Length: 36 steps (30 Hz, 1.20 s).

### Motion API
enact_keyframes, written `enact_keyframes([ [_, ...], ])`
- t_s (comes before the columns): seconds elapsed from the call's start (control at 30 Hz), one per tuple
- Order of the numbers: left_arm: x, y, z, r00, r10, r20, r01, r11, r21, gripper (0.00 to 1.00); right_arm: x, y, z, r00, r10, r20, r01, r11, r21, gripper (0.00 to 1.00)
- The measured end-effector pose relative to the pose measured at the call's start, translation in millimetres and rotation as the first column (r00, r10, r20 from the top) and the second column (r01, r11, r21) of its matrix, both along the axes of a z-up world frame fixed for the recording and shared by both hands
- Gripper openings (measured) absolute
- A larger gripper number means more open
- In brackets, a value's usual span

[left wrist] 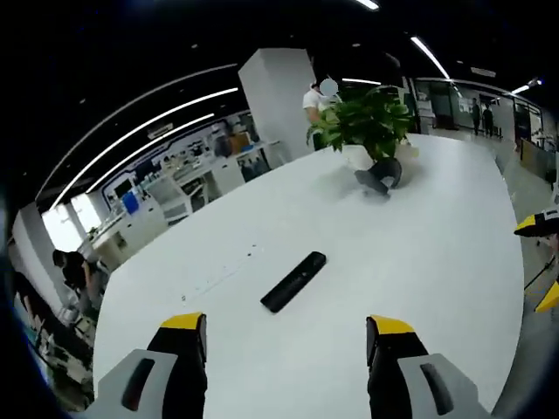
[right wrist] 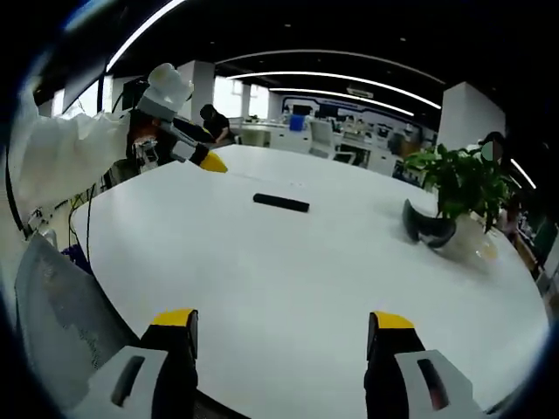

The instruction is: Press the specified remote control buttons in sequence, fully releasing each button before pressing the next.

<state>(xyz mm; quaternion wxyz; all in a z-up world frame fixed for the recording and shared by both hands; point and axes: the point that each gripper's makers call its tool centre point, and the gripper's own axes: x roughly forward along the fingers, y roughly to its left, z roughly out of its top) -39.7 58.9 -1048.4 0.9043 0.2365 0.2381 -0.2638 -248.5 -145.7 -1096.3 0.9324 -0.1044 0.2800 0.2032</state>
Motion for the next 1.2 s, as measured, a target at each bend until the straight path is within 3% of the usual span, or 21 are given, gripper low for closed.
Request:
enact_keyframes([
  [0.27,24.4,-23,-12.8,0.994,-0.094,-0.062,0.095,0.995,0.025,0.74,0,0,-2.7,1.0,0.0,-0.013,0.0,1.0,-0.006,0.78],
  [0.6,60.8,-33,-35.2,0.98,-0.157,-0.119,0.169,0.981,0.099,0.72,0,0,-7.4,0.999,0.006,-0.036,-0.006,1.0,-0.013,0.76],
  [0.73,75.6,-38,-44.3,0.974,-0.172,-0.15,0.188,0.976,0.107,0.62,-1,0,-9.6,0.999,0.005,-0.048,-0.006,1.0,-0.015,0.76],
  [0.87,89.3,-41,-55.2,0.965,-0.192,-0.176,0.216,0.968,0.124,0.6,-1,0,-11.5,0.998,0.005,-0.058,-0.006,1.0,-0.017,0.75],
  [0.97,96.6,-42,-66.2,0.957,-0.214,-0.197,0.243,0.961,0.135,0.56,-2,0,-12.7,0.998,0.006,-0.062,-0.007,1.0,-0.022,0.73],
  [1.2,109.1,-35,-96.9,0.931,-0.245,-0.27,0.31,0.923,0.23,0.54,-2,-1,-14.6,0.998,0.011,-0.067,-0.014,0.999,-0.04,0.72],
])
